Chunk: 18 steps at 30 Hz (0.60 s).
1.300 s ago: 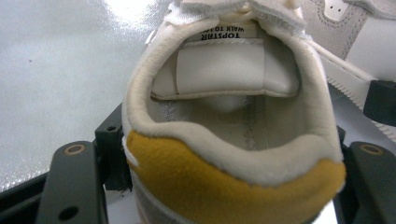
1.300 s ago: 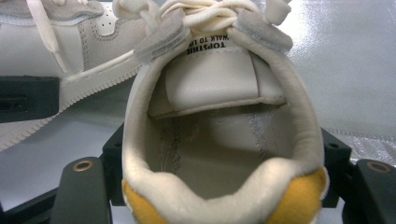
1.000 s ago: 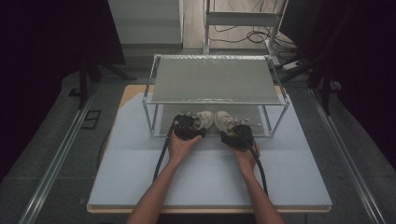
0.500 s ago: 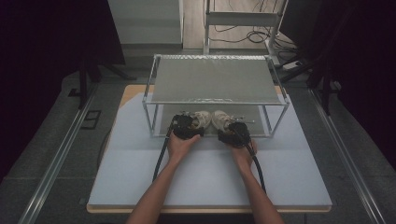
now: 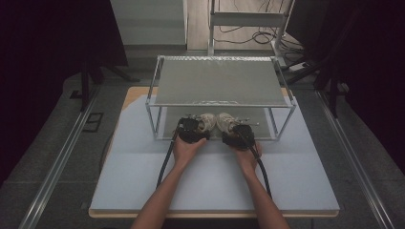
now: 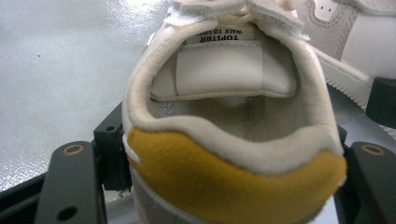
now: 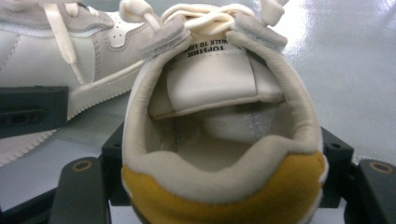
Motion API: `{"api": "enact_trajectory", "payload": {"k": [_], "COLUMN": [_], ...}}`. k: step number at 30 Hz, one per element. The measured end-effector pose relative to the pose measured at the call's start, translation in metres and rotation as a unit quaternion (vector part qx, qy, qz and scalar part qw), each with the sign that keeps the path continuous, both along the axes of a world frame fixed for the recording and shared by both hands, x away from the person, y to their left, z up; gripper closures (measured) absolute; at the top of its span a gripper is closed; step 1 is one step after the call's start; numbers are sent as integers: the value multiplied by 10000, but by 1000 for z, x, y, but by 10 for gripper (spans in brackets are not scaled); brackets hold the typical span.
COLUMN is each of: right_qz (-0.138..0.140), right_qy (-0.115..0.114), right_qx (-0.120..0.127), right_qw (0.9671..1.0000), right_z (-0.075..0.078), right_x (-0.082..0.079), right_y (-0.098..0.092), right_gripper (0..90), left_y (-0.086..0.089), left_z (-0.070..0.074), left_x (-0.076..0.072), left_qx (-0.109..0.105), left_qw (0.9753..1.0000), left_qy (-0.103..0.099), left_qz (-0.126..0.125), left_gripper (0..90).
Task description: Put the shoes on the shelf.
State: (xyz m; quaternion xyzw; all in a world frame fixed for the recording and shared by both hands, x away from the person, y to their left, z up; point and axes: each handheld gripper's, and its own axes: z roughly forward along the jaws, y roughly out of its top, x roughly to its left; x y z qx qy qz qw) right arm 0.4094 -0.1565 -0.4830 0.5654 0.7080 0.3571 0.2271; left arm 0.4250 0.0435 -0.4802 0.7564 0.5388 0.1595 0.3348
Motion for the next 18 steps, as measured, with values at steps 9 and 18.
{"api": "enact_trajectory", "payload": {"k": [9,18], "right_qz": [67,270], "right_qy": [-5,-428], "right_qx": [92,168], "right_qw": [9999,9986], "right_z": [0,22], "right_x": [-4,-29], "right_y": [-1,-13], "right_gripper": [222,240], "left_y": [4,27], "left_z": [3,18], "left_x": [-7,-35], "left_qx": [-302,-609], "left_qw": [9995,9973], "left_qy": [50,-344], "left_qz": [-24,-243], "left_gripper": [205,230]}}
